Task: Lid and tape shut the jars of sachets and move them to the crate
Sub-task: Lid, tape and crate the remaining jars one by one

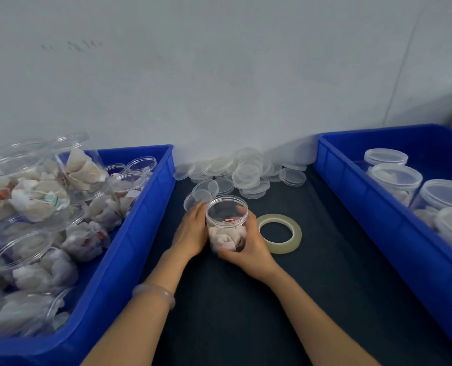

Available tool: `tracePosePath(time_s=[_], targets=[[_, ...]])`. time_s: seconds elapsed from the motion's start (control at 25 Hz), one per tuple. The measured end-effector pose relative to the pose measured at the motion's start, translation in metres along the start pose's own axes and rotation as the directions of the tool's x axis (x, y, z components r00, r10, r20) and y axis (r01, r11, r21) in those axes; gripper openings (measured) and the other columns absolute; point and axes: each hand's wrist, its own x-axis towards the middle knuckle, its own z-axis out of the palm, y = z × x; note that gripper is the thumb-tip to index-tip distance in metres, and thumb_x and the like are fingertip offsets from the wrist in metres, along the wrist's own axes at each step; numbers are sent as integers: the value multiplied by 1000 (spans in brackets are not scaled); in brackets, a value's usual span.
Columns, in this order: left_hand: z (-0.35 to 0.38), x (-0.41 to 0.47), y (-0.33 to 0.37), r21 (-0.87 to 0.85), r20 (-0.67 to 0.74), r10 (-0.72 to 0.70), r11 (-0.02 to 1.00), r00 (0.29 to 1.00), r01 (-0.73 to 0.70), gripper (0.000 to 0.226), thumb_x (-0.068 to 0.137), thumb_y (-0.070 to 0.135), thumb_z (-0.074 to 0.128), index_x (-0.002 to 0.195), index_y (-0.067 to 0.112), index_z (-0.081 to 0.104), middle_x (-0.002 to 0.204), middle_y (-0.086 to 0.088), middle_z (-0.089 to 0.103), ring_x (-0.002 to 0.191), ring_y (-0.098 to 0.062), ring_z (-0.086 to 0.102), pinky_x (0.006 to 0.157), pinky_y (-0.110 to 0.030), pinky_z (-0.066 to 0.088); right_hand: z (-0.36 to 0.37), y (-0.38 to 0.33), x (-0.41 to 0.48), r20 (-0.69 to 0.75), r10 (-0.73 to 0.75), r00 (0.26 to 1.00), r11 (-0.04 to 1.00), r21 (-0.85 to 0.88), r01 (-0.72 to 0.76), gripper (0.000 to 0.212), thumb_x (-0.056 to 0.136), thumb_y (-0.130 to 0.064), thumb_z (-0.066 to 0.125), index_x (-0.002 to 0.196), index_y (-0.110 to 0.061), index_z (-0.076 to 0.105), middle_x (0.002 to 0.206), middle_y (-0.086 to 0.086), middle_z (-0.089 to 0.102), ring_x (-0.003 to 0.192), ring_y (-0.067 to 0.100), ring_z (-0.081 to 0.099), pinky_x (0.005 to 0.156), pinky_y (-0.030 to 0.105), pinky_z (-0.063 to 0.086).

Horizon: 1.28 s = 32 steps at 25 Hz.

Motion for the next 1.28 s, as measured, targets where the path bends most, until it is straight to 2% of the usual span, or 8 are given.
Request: tracePosePath(time_s=[0.2,0.36,0.52,0.64,0.76,0.88,1.0,1.28], targets=[[20,-35,-14,302,-149,148,948,978,-97,35,100,28,47,133,18,53,136,-3,55,115,-21,50,92,-32,44,-3,1,-1,3,25,1000,998,57,-25,89,69,4,83,133,-34,36,129,0,57,114,9,63,89,19,50],[0,-55,-26,332,-154,203,932,967,-143,23,101,26,52,120,17,62,118,-2,57,109,-21,50,81,-34,47,-4,5,-2,-8,57,998,997,59,-56,91,68,0,87,134,-33,35,130,1,58,114,11,63,93,25,53],[-35,-65,-5,-143,-640,69,968,766,-207,20,103,14,46,89,17,60,93,2,59,87,-17,56,75,-34,46,-5,6,-2,-17,74,997,996,43,-74,84,68,-4,87,128,-37,37,127,-5,57,110,4,62,87,17,51],[-64,-60,24,-573,-558,-120,771,821,-277,49,108,41,30,74,35,66,82,6,71,85,-10,67,84,-24,50,-5,8,-2,-14,86,996,995,51,-85,82,69,-3,86,132,-27,39,123,-5,59,105,2,64,83,15,50],[-78,-35,50,-750,-304,-197,652,932,-107,45,105,46,38,81,27,71,90,-2,75,90,-17,73,83,-32,58,-4,8,-3,-16,88,996,994,59,-87,81,70,0,85,134,-19,39,123,-1,60,105,5,64,84,18,51],[-65,-10,77,-539,-68,-116,840,991,61,50,103,54,34,90,17,67,92,0,70,90,-16,68,83,-34,54,-4,7,-3,-20,84,996,995,65,-82,81,70,1,84,134,-18,39,122,2,60,104,7,65,85,19,52],[-46,4,98,-195,24,-7,981,1000,11,46,101,58,33,88,22,57,88,5,66,91,-17,63,86,-38,50,-4,6,-3,-17,79,997,995,69,-78,82,70,-3,85,135,-18,38,125,2,59,108,10,64,88,23,53],[-30,21,114,245,98,-14,970,995,-10,49,107,40,26,114,8,62,113,-13,65,108,-33,59,89,-42,46,-4,6,-3,-28,63,998,995,85,-60,78,73,0,82,134,-19,38,124,0,61,110,10,65,86,22,53]])
